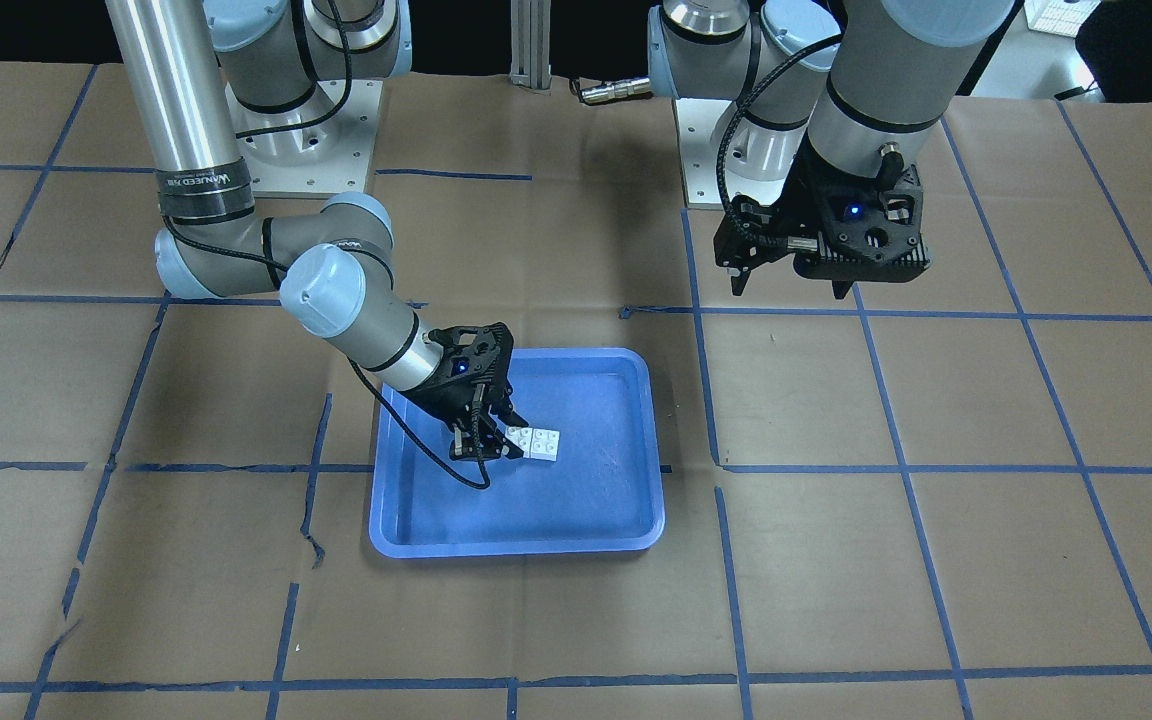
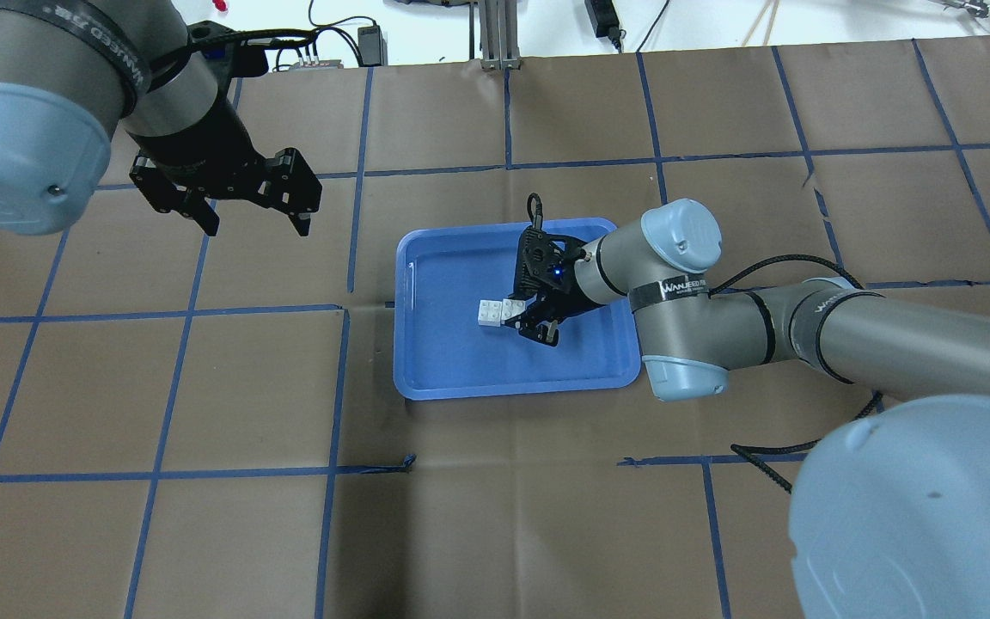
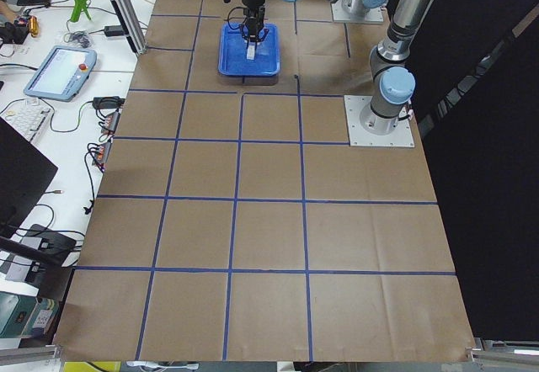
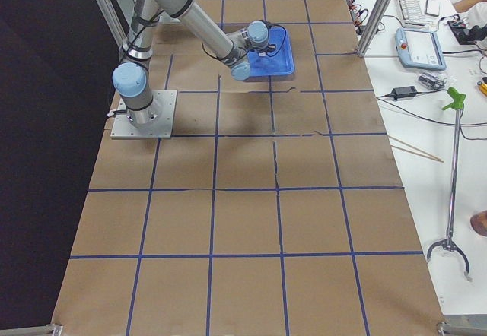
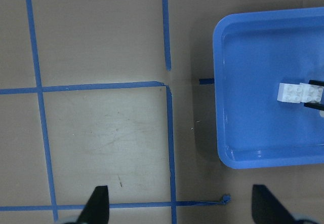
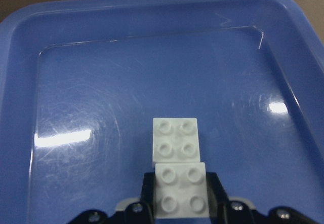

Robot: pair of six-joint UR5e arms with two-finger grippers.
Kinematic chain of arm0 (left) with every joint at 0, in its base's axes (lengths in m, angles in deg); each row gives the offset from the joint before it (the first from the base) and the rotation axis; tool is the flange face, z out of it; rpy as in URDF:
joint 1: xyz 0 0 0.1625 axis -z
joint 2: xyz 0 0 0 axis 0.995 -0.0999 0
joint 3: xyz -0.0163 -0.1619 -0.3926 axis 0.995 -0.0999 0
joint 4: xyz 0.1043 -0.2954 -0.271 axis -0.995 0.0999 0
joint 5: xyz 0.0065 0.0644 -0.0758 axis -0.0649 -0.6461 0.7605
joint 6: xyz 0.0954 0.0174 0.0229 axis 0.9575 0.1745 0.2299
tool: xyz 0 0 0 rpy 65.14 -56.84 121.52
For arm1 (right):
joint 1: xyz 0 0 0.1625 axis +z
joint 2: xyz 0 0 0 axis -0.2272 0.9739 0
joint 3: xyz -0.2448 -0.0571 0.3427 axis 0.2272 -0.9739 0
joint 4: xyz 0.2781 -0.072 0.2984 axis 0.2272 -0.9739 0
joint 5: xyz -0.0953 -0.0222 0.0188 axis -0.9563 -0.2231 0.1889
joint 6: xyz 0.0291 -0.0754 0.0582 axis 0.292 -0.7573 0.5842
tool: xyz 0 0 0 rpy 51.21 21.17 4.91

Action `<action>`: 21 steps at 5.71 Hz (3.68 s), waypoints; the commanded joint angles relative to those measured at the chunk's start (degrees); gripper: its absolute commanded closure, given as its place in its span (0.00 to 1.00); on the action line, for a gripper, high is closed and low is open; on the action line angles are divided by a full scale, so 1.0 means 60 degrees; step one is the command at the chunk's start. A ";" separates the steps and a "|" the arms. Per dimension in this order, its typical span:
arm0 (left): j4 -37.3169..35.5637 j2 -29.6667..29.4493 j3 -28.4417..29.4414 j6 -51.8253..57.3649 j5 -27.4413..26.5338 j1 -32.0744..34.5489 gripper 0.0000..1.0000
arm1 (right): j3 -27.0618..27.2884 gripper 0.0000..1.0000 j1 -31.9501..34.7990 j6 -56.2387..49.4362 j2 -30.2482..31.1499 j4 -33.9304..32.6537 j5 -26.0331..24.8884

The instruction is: Assemble white blocks and place on blue tray

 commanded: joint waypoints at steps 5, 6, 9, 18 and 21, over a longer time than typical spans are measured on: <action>-0.0005 0.0413 0.0150 -0.0087 0.0213 -0.0030 0.01 | 0.0001 0.52 0.0000 0.0000 -0.0052 0.0018 0.0000; -0.0005 0.0399 0.0165 -0.0087 0.0228 -0.0073 0.01 | 0.0001 0.51 0.0000 0.0014 -0.0052 0.0032 0.0000; -0.0020 0.0399 0.0267 -0.0086 0.0300 -0.0088 0.01 | -0.0072 0.01 0.0000 0.0566 0.0050 0.0032 0.0000; -0.0123 0.0399 0.0311 -0.0028 0.0301 -0.0235 0.01 | -0.3775 0.00 -0.1516 0.6513 0.3270 0.9396 -0.4189; -0.0108 0.0443 0.0311 -0.0028 0.0228 -0.0206 0.01 | -0.5457 0.00 -0.1816 0.8517 0.3830 1.1658 -0.5401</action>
